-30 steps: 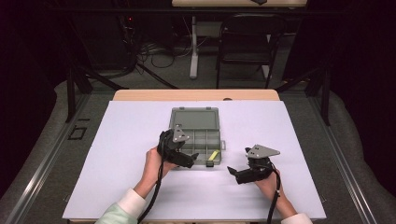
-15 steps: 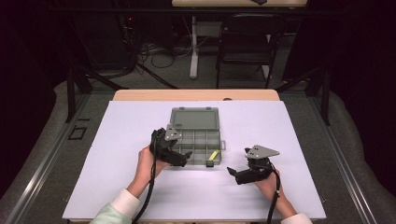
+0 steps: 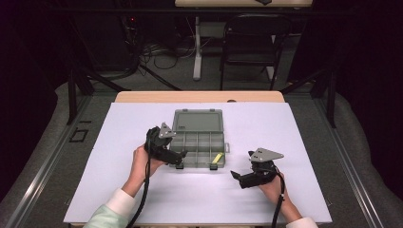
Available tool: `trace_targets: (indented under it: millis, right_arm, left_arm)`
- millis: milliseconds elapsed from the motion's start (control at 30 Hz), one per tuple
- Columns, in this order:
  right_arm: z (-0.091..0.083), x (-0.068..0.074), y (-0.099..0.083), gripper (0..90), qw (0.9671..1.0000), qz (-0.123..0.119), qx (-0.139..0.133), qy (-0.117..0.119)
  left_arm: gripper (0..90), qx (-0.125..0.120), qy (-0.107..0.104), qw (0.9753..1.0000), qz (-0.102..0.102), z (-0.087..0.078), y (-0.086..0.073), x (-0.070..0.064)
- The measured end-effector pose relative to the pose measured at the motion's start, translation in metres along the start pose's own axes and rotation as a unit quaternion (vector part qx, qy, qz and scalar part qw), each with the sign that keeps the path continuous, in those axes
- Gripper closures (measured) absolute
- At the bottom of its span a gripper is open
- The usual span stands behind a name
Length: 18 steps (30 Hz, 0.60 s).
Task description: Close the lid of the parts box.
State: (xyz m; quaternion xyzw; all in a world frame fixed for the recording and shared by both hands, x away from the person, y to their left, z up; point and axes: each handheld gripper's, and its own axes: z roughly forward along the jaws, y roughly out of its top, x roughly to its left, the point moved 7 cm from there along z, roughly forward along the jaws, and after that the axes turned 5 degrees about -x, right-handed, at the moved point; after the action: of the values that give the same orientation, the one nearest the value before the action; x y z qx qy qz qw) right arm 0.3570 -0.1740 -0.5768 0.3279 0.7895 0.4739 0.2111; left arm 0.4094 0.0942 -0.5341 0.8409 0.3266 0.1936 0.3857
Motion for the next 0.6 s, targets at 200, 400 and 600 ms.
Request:
trace_targets:
  millis: [200,400,600]
  right_arm:
    - [0.000,0.000,0.000,0.0,1.0000,-0.002,0.004,-0.001]
    - [0.000,0.000,-0.001,0.0,1.0000,-0.003,0.004,0.000]
    - [0.002,0.001,-0.001,0.0,1.0000,-0.001,0.007,0.003]
  left_arm:
    - [0.0,0.004,-0.007,1.0000,0.001,0.005,-0.001,0.006]
    - [0.4,0.027,-0.007,0.9995,0.015,0.016,-0.004,0.006]
    - [15.9,0.040,-0.010,0.9991,0.012,0.031,-0.007,0.003]
